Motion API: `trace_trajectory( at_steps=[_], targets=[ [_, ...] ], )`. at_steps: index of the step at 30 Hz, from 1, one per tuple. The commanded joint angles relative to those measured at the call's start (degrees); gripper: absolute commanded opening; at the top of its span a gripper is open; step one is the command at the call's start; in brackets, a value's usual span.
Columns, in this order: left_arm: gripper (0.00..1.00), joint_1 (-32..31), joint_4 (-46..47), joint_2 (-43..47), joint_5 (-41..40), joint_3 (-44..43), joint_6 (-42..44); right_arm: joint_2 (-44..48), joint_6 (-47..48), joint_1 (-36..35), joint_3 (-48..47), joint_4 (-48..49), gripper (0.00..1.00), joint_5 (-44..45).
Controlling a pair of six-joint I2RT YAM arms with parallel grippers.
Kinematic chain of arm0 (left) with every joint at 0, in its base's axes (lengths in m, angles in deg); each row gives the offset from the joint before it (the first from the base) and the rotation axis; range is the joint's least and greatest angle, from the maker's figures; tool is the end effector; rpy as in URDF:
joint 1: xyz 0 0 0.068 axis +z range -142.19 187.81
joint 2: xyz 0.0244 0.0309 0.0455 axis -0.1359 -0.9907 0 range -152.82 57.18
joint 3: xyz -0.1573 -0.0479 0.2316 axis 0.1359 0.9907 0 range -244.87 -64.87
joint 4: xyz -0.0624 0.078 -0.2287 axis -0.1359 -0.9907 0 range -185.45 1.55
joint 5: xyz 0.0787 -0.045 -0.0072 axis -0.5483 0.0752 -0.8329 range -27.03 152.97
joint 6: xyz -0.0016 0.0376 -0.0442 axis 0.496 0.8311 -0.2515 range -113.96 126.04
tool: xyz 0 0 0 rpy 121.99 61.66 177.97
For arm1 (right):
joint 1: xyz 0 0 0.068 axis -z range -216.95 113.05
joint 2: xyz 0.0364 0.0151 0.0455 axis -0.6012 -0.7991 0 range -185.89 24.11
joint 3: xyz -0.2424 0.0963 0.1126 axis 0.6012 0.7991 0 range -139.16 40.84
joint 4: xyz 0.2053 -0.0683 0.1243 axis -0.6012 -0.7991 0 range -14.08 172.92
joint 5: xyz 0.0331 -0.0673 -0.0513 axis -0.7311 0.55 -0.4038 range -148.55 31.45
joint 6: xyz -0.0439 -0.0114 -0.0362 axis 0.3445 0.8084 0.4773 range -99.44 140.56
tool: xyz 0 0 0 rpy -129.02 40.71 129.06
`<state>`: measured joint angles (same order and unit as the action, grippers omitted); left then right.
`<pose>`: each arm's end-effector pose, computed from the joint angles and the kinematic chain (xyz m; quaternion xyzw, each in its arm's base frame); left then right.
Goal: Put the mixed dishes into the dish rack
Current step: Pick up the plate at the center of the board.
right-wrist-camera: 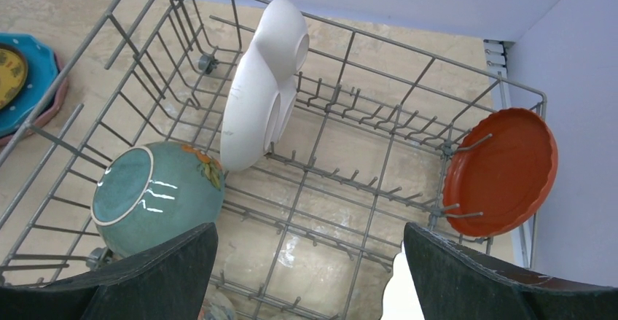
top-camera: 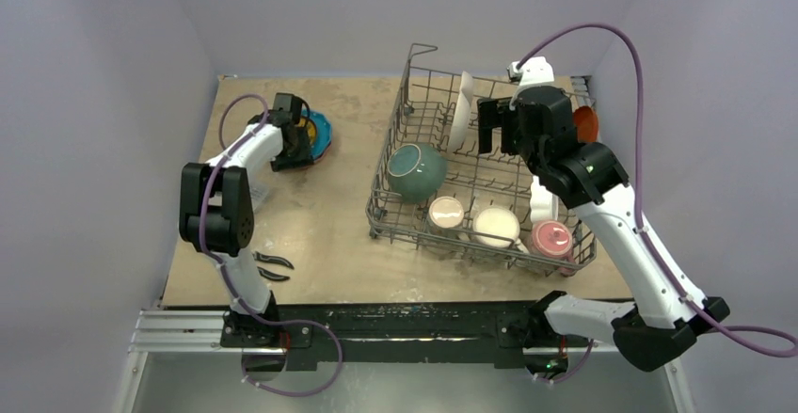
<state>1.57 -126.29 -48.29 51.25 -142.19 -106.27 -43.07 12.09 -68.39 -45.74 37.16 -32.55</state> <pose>0.3720 -0.0322 0.2176 -0.7902 0.5681 -0.1268 0.1916 0.1903 0.0951 0.4519 -0.0485 0.8349 -0.0044 0.5482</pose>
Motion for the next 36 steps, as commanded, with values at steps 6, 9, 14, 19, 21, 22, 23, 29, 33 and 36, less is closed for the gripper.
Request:
trace_trajectory(
  at_steps=[6,9,14,19,21,22,23,29,33,36],
  targets=[
    [0.49,1.1,5.8,2.2,-1.6,0.9,2.5,-1.4,3.1,1.5,-2.5,2.0,0.98,-0.9],
    [0.54,1.2,6.4,3.3,-1.9,0.1,4.5,-1.4,3.1,2.3,-2.0,2.5,0.98,-1.5],
    [0.56,1.5,6.0,2.0,-2.0,-1.7,3.9,-1.7,3.7,3.3,-1.6,3.5,0.98,-2.2],
    [0.56,1.6,4.6,3.6,-0.9,-0.7,3.6,-1.8,4.0,3.7,-2.1,3.4,0.98,-1.5],
    [0.59,1.7,3.6,5.5,-0.5,0.6,4.6,-1.7,4.0,3.8,-2.0,3.4,0.98,-1.2],
    [0.62,1.7,2.8,6.3,-0.2,0.8,5.2,-1.6,4.0,3.9,-1.9,3.4,0.98,-1.1],
    [0.64,1.7,1.6,6.8,0.5,1.0,5.5,-1.6,3.9,3.9,-1.9,3.4,0.98,-1.2],
    [0.63,1.7,3.0,8.3,0.8,2.4,4.7,-2.1,3.7,4.4,-2.2,3.4,0.98,-1.6],
    [0.54,1.9,3.6,5.2,-0.1,0.3,4.0,-2.5,3.6,4.5,-2.3,3.3,0.98,-1.9],
    [0.52,1.9,3.9,2.8,0.2,-0.3,2.6,-2.8,3.6,4.5,-2.5,3.1,0.98,-1.9]
  ],
)
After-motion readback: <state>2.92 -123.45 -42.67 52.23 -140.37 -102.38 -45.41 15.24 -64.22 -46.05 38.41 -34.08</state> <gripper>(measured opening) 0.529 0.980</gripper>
